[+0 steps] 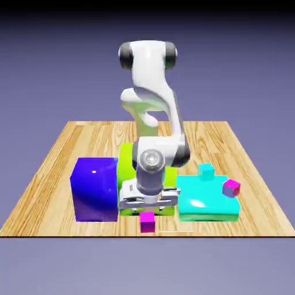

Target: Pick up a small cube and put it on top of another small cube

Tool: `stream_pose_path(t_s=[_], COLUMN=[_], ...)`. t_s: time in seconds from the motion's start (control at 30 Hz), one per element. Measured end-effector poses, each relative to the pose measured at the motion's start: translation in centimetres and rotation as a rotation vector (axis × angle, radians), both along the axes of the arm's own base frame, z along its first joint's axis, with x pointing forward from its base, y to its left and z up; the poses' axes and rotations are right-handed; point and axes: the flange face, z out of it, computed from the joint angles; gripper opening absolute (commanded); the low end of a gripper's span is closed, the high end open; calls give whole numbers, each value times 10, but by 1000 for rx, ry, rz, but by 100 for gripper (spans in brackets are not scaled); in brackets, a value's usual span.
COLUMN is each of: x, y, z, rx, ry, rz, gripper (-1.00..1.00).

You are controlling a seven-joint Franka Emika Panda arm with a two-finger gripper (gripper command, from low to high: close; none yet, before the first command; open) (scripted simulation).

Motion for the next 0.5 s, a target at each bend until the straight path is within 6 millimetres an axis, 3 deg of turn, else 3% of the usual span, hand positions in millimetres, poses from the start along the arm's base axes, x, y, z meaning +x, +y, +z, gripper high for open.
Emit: stream_pose_path(t_s=[0.03,0.13,0.17,0.23,0.33,0.4,0.5], x=[0,-19,-23,-23,-3,0,-25], y=[0,-2,-2,-2,0,0,78], z=[0,-55,-64,-64,-10,0,32], rx=[0,0,0,1,2,3,53], ry=[0,0,0,0,0,0,-10], rz=[0,0,0,0,-1,-1,226], gripper=[0,0,-100,-100,-100,-100,-100])
